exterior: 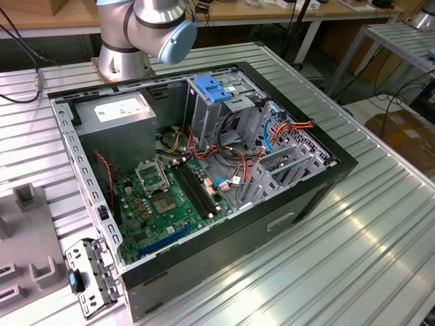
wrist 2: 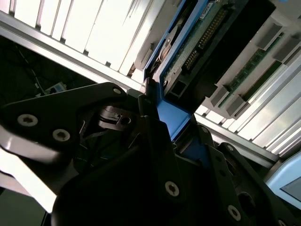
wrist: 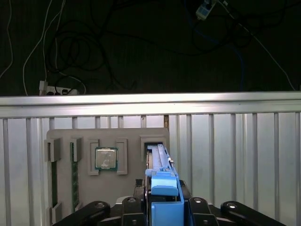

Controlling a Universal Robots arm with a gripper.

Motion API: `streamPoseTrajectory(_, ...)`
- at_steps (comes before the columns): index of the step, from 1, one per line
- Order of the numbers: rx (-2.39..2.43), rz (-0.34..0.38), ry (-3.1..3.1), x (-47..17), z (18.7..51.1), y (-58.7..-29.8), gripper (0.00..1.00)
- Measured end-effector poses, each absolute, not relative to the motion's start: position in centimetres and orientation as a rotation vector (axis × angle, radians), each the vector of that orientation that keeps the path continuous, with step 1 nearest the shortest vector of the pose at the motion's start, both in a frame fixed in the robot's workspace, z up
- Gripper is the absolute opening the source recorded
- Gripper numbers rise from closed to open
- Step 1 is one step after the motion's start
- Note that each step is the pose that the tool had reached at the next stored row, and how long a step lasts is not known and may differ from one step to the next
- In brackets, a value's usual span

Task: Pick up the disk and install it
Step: 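Pick up the disk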

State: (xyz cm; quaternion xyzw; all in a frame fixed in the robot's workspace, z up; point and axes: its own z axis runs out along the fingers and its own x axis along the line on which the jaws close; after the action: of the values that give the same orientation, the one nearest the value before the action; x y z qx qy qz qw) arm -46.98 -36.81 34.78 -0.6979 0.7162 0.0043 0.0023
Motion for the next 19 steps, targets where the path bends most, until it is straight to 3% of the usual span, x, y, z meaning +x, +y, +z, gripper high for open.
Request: streamPoseTrajectory(19,-2.189,0.013,2.246,-47.0,37.1,-36.8,0.37)
